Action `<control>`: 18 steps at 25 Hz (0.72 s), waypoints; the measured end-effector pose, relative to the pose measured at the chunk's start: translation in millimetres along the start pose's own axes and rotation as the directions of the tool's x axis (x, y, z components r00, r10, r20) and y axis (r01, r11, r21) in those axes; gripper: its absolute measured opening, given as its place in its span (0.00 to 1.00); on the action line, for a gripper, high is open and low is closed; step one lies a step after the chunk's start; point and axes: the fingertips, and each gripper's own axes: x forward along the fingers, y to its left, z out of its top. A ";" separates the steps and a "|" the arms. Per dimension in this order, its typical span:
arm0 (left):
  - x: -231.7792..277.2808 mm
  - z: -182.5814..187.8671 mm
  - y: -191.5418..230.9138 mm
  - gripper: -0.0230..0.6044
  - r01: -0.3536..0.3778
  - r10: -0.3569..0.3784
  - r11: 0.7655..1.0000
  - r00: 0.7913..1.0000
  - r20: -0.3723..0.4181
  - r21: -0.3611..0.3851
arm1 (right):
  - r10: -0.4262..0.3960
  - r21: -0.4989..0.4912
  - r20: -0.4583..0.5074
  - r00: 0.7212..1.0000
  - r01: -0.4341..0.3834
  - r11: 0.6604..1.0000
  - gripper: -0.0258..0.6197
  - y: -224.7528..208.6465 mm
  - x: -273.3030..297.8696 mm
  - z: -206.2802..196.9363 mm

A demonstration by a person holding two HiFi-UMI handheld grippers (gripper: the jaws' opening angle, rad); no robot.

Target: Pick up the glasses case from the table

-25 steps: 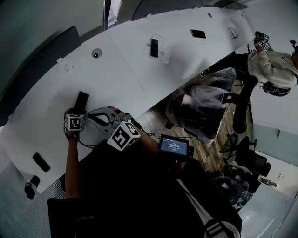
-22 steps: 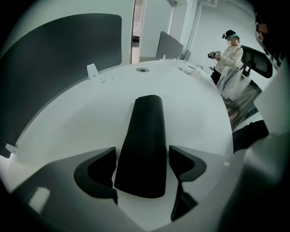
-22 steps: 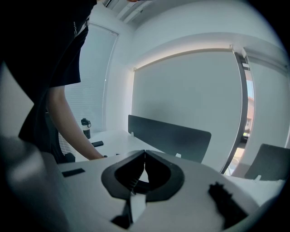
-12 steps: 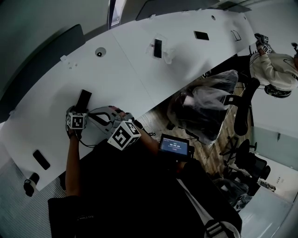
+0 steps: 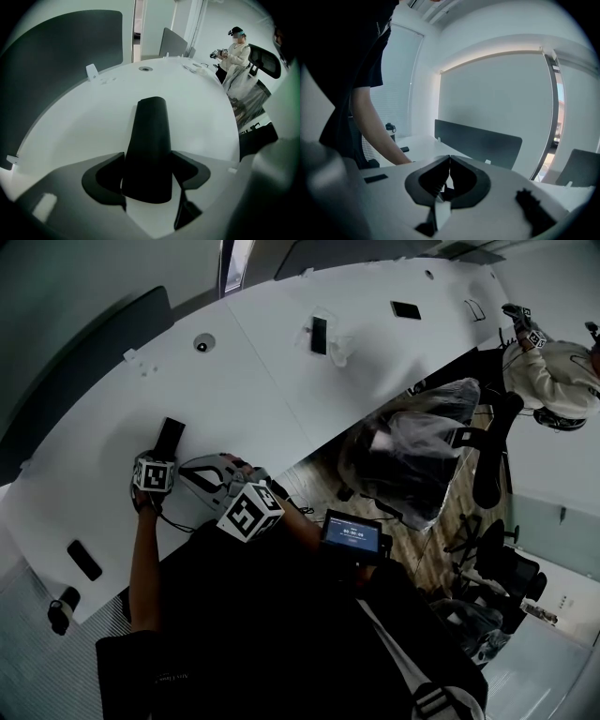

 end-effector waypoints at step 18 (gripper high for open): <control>-62.3 1.2 -17.9 0.51 0.413 -0.188 0.762 0.878 0.441 -0.498 | -0.030 0.029 0.018 0.999 0.029 0.999 0.05 13.0 4.4 2.4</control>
